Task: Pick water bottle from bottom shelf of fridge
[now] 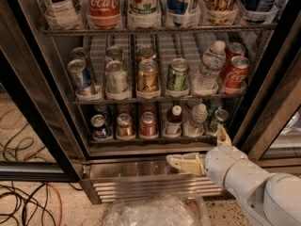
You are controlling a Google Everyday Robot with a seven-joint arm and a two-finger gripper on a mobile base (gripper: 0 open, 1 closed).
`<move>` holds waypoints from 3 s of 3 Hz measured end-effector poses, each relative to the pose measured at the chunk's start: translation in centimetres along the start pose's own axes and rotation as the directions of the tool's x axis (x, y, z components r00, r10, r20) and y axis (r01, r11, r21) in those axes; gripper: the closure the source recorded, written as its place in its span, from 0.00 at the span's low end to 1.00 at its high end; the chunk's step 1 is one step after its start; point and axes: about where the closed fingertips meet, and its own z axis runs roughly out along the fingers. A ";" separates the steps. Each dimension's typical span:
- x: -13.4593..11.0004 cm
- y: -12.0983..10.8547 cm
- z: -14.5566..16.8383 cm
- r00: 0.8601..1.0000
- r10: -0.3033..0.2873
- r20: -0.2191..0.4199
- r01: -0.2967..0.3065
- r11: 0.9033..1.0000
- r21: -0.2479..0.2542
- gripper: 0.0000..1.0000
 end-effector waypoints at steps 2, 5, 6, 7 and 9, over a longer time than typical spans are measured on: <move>1.2 -1.1 1.3 0.997 -0.012 0.080 0.010 1.000 0.027 0.00; 4.6 -5.9 2.9 0.972 -0.086 0.218 0.056 0.989 0.140 0.00; 5.8 -6.1 4.0 0.965 -0.079 0.250 0.057 0.994 0.093 0.00; 5.8 -6.1 4.0 0.965 -0.078 0.250 0.057 0.994 0.093 0.00; 5.7 -5.2 5.2 0.937 0.116 0.330 -0.133 0.991 0.032 0.00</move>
Offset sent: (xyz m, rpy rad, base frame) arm 0.0104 -0.0082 -0.0062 -0.0036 -0.0760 -0.0146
